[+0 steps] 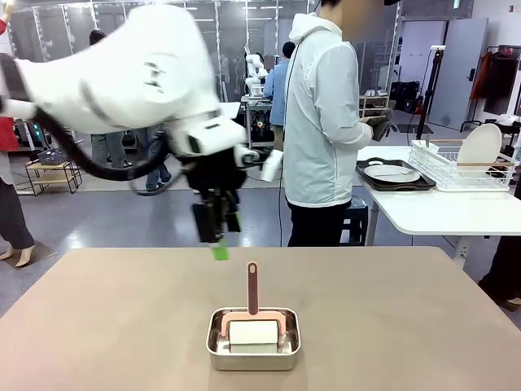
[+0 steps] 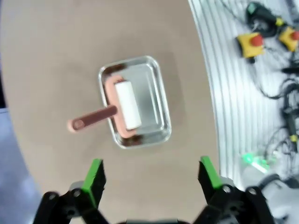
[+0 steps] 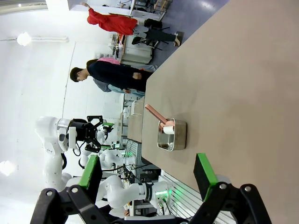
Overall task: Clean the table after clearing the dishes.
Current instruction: When the right (or left) Handle tray is removed, use the right hand (or left hand) to clean the right (or left) side of the table with the Lint Roller.
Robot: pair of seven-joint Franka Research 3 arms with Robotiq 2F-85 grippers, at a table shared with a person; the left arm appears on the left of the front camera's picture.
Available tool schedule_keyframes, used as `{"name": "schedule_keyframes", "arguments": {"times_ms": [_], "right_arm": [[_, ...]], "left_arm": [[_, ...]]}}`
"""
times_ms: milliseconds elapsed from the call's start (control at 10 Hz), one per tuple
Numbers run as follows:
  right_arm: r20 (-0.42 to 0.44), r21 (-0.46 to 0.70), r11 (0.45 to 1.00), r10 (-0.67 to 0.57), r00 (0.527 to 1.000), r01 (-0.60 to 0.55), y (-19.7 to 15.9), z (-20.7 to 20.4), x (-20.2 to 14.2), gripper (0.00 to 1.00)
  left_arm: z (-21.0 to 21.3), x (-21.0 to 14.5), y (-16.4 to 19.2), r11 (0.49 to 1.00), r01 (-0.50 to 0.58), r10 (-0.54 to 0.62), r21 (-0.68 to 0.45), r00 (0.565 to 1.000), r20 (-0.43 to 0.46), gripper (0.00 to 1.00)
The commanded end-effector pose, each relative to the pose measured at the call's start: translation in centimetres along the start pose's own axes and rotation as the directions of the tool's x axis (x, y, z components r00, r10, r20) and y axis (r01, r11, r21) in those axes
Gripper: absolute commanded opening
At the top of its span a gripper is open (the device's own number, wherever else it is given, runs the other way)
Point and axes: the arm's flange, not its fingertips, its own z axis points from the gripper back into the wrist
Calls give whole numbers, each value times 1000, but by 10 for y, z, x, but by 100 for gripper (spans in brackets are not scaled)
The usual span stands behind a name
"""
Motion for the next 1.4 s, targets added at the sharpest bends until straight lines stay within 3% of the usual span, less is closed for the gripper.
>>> {"name": "schedule_keyframes", "arguments": {"times_ms": [0,300,400,800,900,1000,1300], "right_arm": [[2,7,1000,7,1000,-7,3,0,0,100],[2,7,1000,7,1000,-7,3,0,0,100],[2,7,1000,7,1000,-7,3,0,0,100],[2,7,1000,7,1000,-7,3,0,0,100],[2,7,1000,7,1000,-7,3,0,0,100],[2,7,1000,7,1000,-7,3,0,0,100],[2,7,1000,7,1000,-7,3,0,0,100]], "left_arm": [[-6,27,30,998,-37,42,50,995,-92,100],[-28,26,64,997,-67,72,49,991,-112,100],[-26,23,62,1000,-23,24,20,997,-76,100],[-33,24,65,998,-51,53,25,994,-92,100],[-30,18,72,993,-113,114,22,990,-81,100],[-34,14,86,991,-124,119,-57,989,-82,100],[-62,11,122,972,-194,180,-135,978,-106,100]]}}
